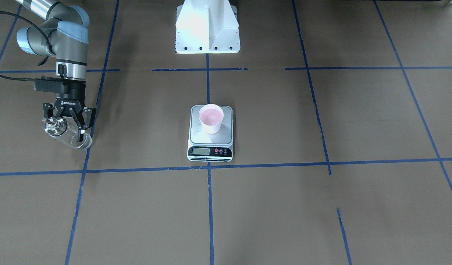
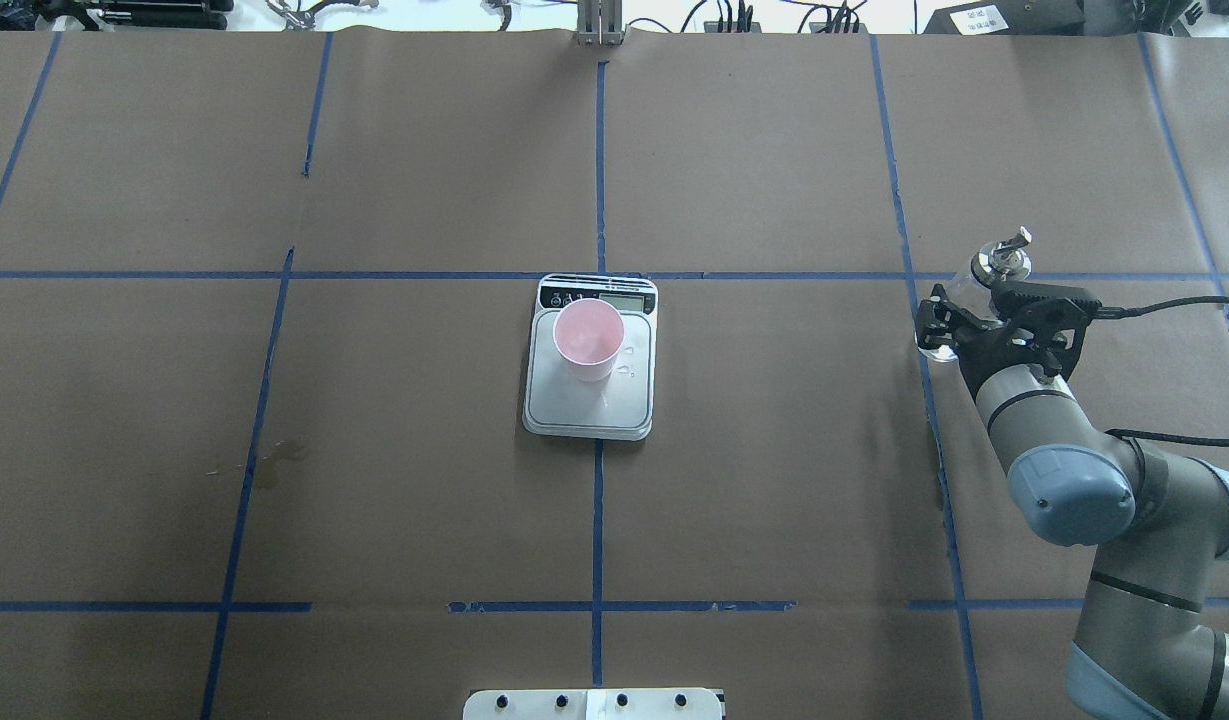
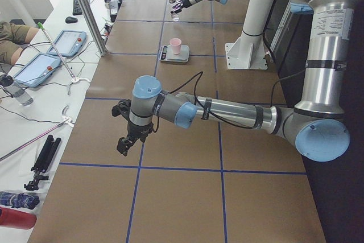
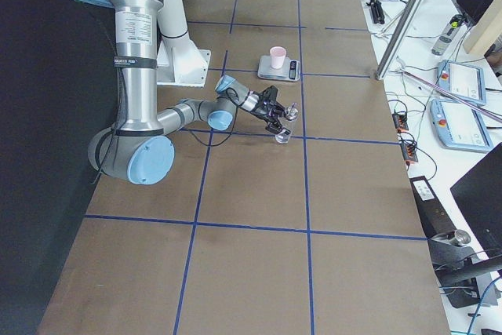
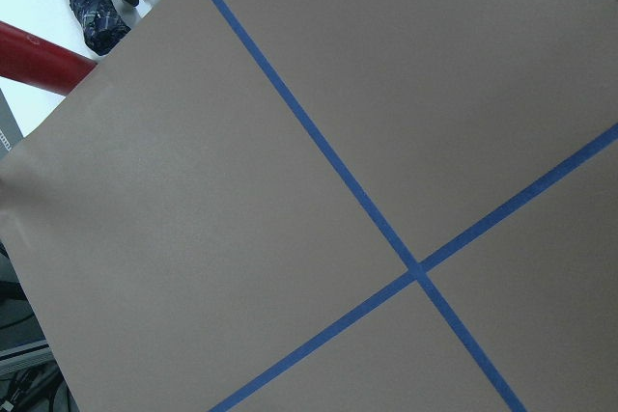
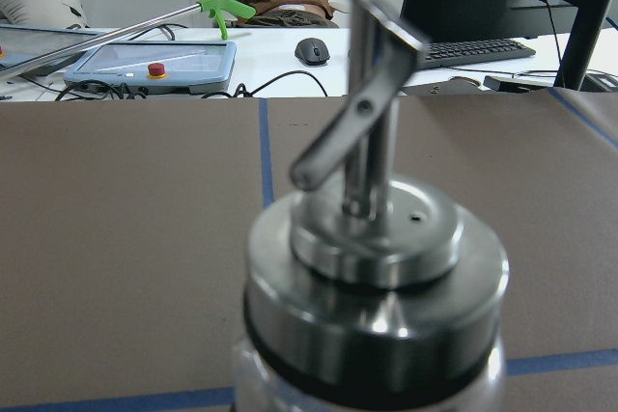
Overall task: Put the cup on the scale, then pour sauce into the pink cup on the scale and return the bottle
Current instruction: 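Lower the sauce bottle to the table and open the right gripper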
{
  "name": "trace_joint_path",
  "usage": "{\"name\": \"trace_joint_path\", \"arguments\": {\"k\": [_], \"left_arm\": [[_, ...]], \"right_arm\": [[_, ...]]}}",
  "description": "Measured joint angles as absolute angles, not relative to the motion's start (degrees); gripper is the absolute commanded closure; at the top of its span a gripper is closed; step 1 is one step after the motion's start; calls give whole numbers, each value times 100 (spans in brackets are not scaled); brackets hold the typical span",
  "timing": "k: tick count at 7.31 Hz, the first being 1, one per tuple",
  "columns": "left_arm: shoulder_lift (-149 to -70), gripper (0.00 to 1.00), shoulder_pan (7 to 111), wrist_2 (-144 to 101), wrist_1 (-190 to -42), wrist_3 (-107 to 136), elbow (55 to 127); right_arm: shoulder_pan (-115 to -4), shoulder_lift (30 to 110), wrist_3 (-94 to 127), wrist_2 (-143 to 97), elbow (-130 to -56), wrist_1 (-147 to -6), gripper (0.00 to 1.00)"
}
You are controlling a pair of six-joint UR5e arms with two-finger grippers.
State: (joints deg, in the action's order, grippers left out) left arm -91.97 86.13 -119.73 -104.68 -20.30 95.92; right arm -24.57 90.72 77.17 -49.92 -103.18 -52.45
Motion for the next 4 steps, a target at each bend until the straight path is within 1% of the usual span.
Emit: {"name": "trace_joint_path", "arguments": {"k": [4], "left_arm": [[-9187, 0, 8616, -11971, -10468, -2030, 9600]], "right_arm": [[-2319, 9072, 7725, -4952, -10304, -5249, 100]]}}
